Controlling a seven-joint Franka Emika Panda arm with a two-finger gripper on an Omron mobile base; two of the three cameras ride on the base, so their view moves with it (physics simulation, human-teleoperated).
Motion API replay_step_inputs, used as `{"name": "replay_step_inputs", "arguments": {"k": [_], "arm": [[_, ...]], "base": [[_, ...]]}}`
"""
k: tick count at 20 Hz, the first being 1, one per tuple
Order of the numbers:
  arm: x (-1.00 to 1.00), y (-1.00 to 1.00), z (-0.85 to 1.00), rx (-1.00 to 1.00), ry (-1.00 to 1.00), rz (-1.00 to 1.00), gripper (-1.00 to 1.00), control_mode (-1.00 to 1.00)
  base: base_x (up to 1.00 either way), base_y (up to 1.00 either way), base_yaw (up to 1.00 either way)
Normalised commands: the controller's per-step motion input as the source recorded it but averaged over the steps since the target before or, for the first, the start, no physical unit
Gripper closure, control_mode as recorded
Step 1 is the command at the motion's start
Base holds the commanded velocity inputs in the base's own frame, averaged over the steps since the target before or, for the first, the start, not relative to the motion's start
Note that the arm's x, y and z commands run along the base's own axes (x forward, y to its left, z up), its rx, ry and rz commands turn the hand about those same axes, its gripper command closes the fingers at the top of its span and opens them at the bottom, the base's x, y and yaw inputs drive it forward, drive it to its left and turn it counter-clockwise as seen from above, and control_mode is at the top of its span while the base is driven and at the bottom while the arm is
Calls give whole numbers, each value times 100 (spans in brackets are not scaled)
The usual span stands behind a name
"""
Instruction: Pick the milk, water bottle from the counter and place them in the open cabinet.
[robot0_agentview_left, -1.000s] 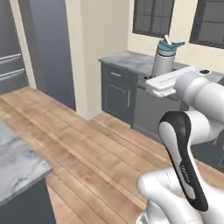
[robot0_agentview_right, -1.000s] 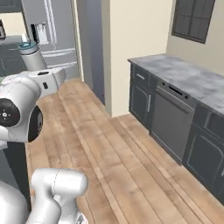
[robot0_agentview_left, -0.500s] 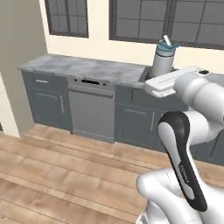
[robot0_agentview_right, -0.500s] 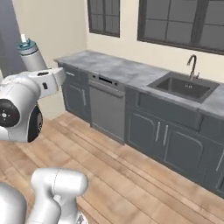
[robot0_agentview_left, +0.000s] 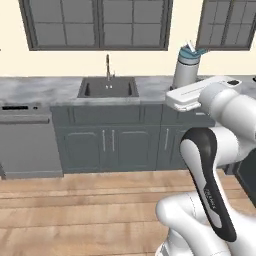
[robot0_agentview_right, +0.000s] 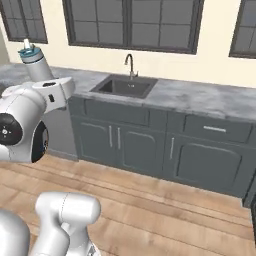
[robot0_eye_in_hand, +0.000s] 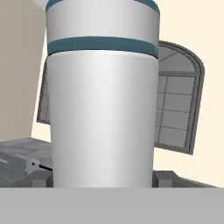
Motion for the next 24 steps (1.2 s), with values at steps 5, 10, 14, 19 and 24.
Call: {"name": "replay_step_inputs", "arguments": {"k": [5,10,14,19,24], "arm": [[0,0,0,0,0,0,100,100],[0,0,0,0,0,0,100,100],[0,0,0,0,0,0,100,100],[0,0,0,0,0,0,100,100],[0,0,0,0,0,0,100,100]], "base": [[-21,-53,-63],[-22,-62,-63],[-17,-39,-60],[1,0,-49],[31,15,-35]]}}
